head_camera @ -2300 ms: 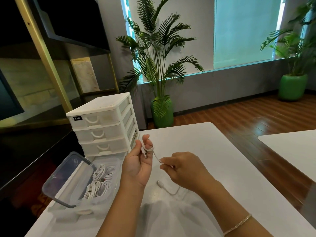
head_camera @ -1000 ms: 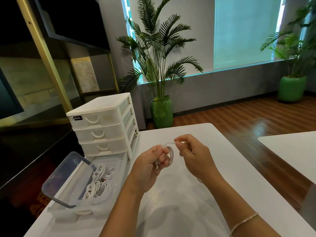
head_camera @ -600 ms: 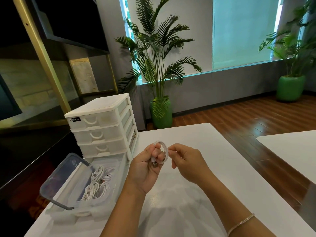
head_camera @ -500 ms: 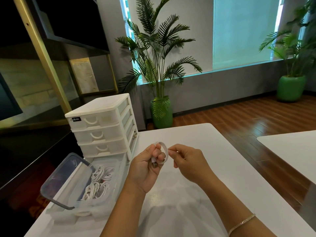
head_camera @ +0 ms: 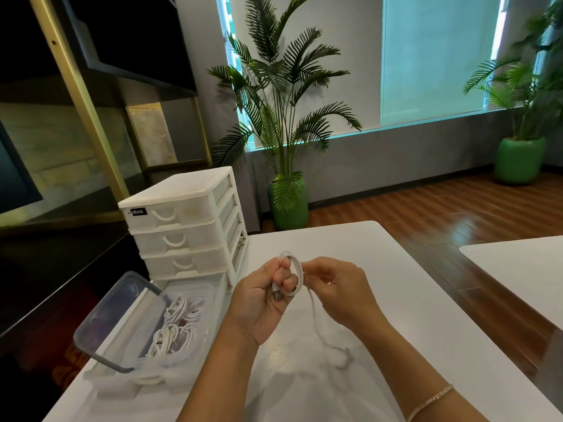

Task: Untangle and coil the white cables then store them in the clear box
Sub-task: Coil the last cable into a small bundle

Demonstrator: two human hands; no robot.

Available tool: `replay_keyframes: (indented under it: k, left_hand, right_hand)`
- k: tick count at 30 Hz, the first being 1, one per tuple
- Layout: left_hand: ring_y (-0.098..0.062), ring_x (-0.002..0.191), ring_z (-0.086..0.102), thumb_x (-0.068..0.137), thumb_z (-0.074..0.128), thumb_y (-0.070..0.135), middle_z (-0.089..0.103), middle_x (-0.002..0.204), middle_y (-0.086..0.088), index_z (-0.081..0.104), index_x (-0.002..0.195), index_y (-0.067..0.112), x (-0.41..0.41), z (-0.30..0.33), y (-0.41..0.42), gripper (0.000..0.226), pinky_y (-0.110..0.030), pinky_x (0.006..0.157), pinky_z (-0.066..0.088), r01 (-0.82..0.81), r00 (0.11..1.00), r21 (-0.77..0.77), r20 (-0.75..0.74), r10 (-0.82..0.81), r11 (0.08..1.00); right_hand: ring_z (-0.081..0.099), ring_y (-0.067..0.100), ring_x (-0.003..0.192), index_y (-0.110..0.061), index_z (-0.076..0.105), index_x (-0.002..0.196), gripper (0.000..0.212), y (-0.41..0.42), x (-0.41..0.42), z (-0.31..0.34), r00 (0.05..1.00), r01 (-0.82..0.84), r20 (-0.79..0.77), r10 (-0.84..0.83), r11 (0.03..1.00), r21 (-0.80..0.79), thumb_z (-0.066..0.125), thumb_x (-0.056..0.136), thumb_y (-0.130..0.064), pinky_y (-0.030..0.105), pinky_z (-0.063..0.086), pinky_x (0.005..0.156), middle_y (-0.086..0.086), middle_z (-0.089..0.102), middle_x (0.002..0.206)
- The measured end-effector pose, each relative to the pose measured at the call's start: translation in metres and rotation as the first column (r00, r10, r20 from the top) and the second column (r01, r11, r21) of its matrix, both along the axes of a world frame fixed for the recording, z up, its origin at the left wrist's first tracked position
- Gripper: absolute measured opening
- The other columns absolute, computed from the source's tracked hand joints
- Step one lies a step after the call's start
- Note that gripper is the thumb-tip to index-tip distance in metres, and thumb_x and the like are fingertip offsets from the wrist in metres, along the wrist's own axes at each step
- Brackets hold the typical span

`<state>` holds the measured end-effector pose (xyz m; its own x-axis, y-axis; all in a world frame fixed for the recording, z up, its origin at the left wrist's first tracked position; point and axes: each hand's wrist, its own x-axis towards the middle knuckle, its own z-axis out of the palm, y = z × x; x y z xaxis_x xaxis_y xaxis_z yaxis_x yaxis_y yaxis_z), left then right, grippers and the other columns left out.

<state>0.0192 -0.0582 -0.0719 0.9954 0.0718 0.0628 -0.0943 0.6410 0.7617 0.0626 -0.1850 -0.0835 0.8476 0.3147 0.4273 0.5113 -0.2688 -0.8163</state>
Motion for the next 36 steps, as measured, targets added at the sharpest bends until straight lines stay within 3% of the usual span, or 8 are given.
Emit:
replay_keyframes:
  k: [5, 10, 17, 21, 25, 27, 30, 36]
  left_hand:
    - [-0.012, 0.049, 0.049, 0.101, 0.03, 0.013, 0.047, 0.053, -0.003, 0.063, 0.073, 0.004, 0.003, -0.003, 0.002, 0.044, -0.019, 0.054, 0.053, -0.005, 1.0, 0.087, 0.006, 0.004, 0.996]
    - [-0.011, 0.053, 0.05, 0.099, 0.035, 0.017, 0.05, 0.057, -0.003, 0.063, 0.074, 0.005, 0.002, -0.004, -0.002, 0.04, -0.019, 0.06, 0.052, -0.023, 0.999, 0.277, -0.022, 0.03, 0.961]
    - [-0.011, 0.055, 0.048, 0.1, 0.033, 0.018, 0.05, 0.056, -0.001, 0.065, 0.064, 0.011, 0.0, -0.005, -0.005, 0.049, -0.02, 0.061, 0.05, 0.055, 0.998, 0.379, -0.036, -0.045, 0.924]
    - [-0.01, 0.059, 0.049, 0.101, 0.031, 0.021, 0.054, 0.054, 0.004, 0.057, 0.075, 0.007, 0.0, -0.005, -0.009, 0.04, -0.024, 0.072, 0.048, -0.022, 0.997, 0.58, -0.052, 0.064, 0.814]
    - [-0.009, 0.06, 0.05, 0.101, 0.033, 0.02, 0.053, 0.059, 0.002, 0.058, 0.073, 0.011, 0.001, -0.005, -0.017, 0.038, -0.018, 0.066, 0.05, -0.085, 0.992, 0.659, -0.014, 0.125, 0.747]
    - [-0.01, 0.064, 0.051, 0.101, 0.033, 0.02, 0.054, 0.064, 0.0, 0.06, 0.078, 0.011, 0.003, -0.006, -0.021, 0.036, -0.023, 0.072, 0.052, -0.122, 0.987, 0.688, 0.007, 0.161, 0.715]
    - [-0.013, 0.071, 0.052, 0.101, 0.034, 0.021, 0.055, 0.07, -0.002, 0.06, 0.083, 0.01, 0.005, -0.008, -0.023, 0.033, -0.031, 0.082, 0.052, -0.149, 0.982, 0.723, 0.029, 0.187, 0.674]
    - [-0.013, 0.076, 0.054, 0.099, 0.04, 0.027, 0.057, 0.082, -0.003, 0.055, 0.101, 0.011, 0.008, -0.011, -0.023, 0.022, -0.029, 0.08, 0.051, -0.158, 0.978, 0.768, 0.034, 0.207, 0.62]
  right_hand:
    - [0.063, -0.003, 0.071, -0.026, 0.072, 0.077, 0.032, -0.003, -0.003, 0.007, 0.96, -0.133, -0.223, 0.168, 0.978, 0.162, 0.052, 0.085, -0.002, 0.006, 0.046, 0.062, -0.015, 0.068, 0.075]
    - [0.061, 0.006, 0.074, -0.022, 0.068, 0.078, 0.013, -0.004, -0.001, 0.006, 0.942, -0.134, -0.288, 0.175, 0.978, 0.158, 0.06, 0.088, -0.019, 0.012, 0.043, 0.065, -0.006, 0.067, 0.077]
    - [0.053, 0.002, 0.054, -0.013, 0.066, 0.065, 0.025, -0.003, 0.0, 0.002, 0.925, -0.075, -0.349, 0.151, 0.972, 0.222, 0.062, 0.086, -0.025, 0.011, 0.04, 0.052, -0.003, 0.063, 0.06]
    - [0.054, 0.0, 0.05, -0.012, 0.066, 0.062, 0.026, -0.003, -0.001, 0.002, 0.91, -0.109, -0.37, 0.185, 0.97, 0.218, 0.059, 0.088, -0.015, 0.009, 0.039, 0.049, -0.003, 0.063, 0.057]
    - [0.055, 0.002, 0.053, -0.007, 0.067, 0.064, 0.024, -0.005, 0.001, 0.001, 0.886, -0.145, -0.394, 0.246, 0.952, 0.268, 0.055, 0.085, -0.003, 0.009, 0.04, 0.05, 0.002, 0.063, 0.06]
    - [0.053, 0.006, 0.053, -0.007, 0.066, 0.061, 0.027, -0.006, 0.003, 0.001, 0.873, -0.14, -0.416, 0.257, 0.946, 0.291, 0.053, 0.083, 0.001, 0.013, 0.04, 0.051, 0.0, 0.061, 0.056]
    - [0.05, 0.013, 0.056, -0.007, 0.062, 0.058, 0.023, -0.003, 0.005, -0.004, 0.855, -0.106, -0.457, 0.245, 0.945, 0.309, 0.055, 0.079, -0.001, 0.02, 0.036, 0.051, 0.001, 0.059, 0.052]
    - [0.052, 0.012, 0.055, -0.006, 0.06, 0.057, 0.012, -0.004, 0.005, -0.002, 0.837, -0.11, -0.487, 0.251, 0.948, 0.299, 0.056, 0.067, -0.011, 0.021, 0.036, 0.049, 0.003, 0.06, 0.054]
